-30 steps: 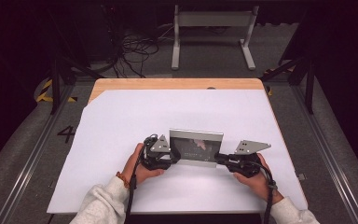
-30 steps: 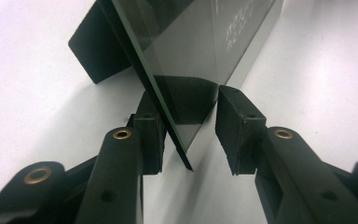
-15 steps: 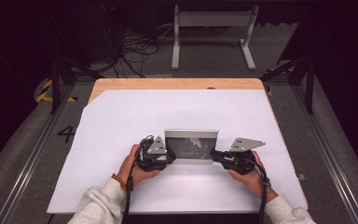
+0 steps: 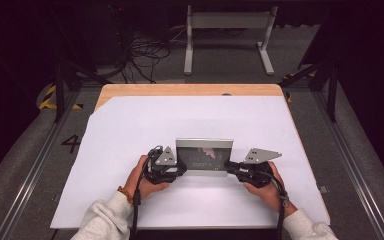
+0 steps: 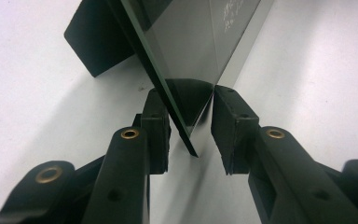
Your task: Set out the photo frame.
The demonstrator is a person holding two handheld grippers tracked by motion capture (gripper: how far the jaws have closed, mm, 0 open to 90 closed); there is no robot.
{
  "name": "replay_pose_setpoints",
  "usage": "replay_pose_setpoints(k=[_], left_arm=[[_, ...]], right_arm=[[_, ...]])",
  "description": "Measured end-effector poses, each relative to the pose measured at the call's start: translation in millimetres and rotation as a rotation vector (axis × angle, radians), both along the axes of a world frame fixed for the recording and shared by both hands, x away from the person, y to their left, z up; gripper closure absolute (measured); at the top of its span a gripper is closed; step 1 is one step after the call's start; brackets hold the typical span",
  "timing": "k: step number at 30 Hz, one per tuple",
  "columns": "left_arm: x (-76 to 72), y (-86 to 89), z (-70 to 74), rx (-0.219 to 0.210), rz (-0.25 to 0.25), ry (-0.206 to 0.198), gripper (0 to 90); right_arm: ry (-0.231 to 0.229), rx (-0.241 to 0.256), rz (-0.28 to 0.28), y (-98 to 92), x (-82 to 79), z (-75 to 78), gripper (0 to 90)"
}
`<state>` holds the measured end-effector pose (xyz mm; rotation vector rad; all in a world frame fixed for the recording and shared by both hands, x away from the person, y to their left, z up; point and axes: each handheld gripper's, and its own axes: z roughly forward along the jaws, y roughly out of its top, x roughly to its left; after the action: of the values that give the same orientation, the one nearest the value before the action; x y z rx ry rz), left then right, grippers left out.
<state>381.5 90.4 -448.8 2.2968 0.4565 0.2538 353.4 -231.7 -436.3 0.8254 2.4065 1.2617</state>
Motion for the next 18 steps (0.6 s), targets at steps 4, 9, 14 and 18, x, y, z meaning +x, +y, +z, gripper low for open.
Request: replay_pose_setpoints(k=[4, 9, 14, 18], left_arm=[[-1.1, 1.0, 0.6, -0.002, 0.002, -0.006, 68.2], [-2.8, 2.4, 2.1, 0.005, 0.002, -0.025, 68.4], [-3.2, 3.8, 2.7, -0.006, 0.002, -0.031, 68.9], [-3.7, 6.4, 3.6, -0.012, 0.003, -0.034, 70.7]], right_arm=[[-0.009, -0.013, 0.003, -0.5, -0.6, 1.1, 79.5], [-0.079, -0.071, -0.003, 0.1, -6.7, 5.6, 78.1], [-0.089, -0.064, -0.005, -4.3, -8.9, 8.5, 78.6], [-0.090, -0.062, 0.003, -5.4, -9.3, 9.2, 81.3]])
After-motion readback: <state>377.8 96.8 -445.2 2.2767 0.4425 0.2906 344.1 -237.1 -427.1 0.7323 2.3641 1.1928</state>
